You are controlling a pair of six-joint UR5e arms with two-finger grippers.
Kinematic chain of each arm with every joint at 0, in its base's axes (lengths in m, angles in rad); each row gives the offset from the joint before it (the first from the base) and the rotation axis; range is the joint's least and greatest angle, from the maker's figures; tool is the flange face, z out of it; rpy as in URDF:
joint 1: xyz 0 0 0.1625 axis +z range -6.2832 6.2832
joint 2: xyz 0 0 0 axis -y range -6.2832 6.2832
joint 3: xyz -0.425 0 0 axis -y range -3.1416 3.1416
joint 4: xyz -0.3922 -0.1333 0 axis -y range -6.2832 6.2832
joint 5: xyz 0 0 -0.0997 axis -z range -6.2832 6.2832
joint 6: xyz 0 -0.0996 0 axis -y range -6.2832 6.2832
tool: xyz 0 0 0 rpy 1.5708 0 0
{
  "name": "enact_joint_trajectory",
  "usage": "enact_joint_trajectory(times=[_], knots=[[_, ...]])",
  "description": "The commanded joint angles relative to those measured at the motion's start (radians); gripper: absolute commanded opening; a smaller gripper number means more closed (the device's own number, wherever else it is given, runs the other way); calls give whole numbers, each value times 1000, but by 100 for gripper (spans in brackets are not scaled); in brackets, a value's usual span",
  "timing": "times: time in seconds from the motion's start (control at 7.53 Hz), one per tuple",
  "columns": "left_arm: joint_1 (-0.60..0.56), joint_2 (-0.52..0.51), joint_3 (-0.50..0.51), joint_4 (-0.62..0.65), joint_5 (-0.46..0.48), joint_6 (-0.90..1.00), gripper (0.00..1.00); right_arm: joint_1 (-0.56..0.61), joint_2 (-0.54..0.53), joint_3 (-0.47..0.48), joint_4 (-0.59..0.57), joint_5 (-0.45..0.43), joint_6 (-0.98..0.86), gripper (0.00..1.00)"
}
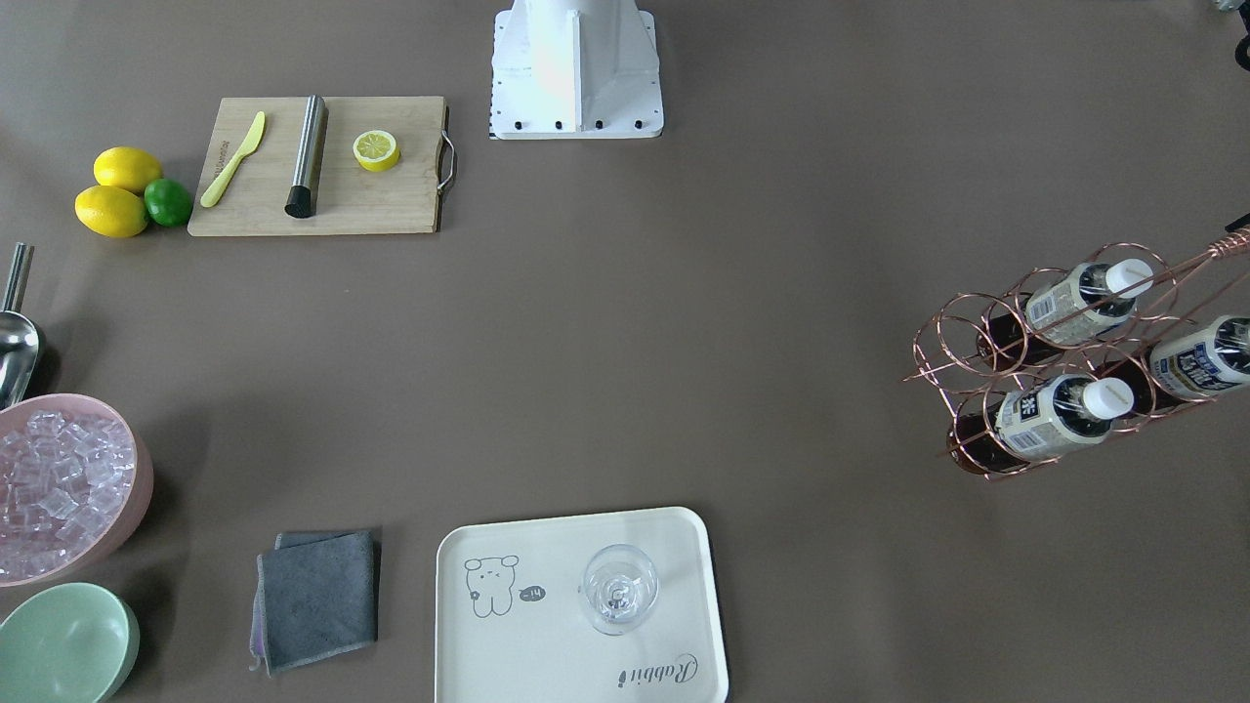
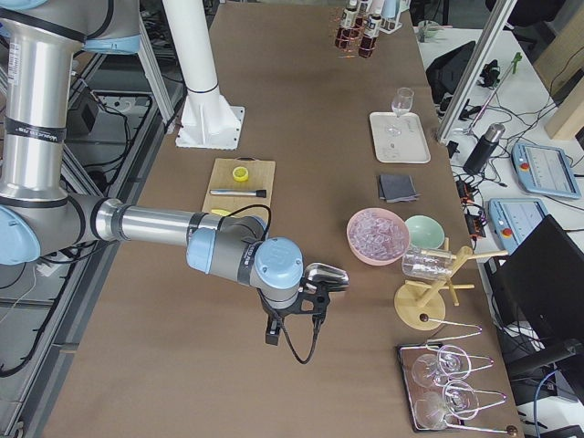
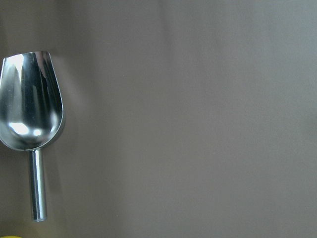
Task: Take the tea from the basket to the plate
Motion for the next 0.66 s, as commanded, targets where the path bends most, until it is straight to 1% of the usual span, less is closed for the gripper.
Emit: enact_joint_trajectory(times=[0.0, 0.13, 0.27, 0.4, 0.53], knots=[[143, -22, -60, 10, -8, -7, 0, -1, 6, -23, 2, 0, 3, 100], [206, -75, -66, 10, -8, -27, 0, -2, 11, -23, 2, 0, 3, 100], [261, -92, -97, -13, -8, -88, 0, -54, 26, -3, 32, -10, 3, 100], [303, -95, -130, -49, -8, -141, 0, -118, 47, 63, 47, -132, 7, 100], [346, -121, -131, -74, -6, -197, 0, -210, 54, 120, 40, -206, 12, 100]])
